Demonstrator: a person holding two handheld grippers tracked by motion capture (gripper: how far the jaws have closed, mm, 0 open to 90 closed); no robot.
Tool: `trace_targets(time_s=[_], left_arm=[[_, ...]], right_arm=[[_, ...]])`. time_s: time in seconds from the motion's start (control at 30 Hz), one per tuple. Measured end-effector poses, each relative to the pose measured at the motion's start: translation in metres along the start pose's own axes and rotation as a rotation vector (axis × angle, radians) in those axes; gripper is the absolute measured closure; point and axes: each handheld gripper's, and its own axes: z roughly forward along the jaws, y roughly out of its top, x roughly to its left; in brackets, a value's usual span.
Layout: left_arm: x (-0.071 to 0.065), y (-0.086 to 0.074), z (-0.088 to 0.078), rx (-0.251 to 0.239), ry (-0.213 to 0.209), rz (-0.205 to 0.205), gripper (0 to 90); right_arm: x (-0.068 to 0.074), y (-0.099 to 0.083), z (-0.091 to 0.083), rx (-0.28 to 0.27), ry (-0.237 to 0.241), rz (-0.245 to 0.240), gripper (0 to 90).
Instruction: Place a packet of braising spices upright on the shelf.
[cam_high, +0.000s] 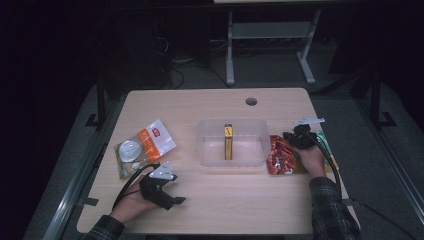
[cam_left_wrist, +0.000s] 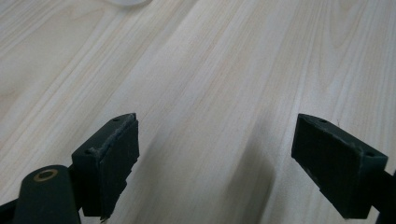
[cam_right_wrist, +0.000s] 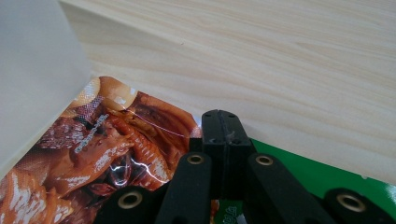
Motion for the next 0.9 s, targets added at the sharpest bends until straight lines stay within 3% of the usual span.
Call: trace_targets(time_s=[0.5, 0.9], left_arm=[[-0.002, 0.001, 0.002, -0.001, -0.006, 0.003, 14.5], [-0.002, 0.001, 0.002, 0.001, -0.008, 0.012, 14.5]], right_arm=[[0.018, -0.019, -0.020, 0.001, 0.024, -0.058, 90.0], [0.033, -0.038, -0.041, -0.002, 0.062, -0.074, 90.0]])
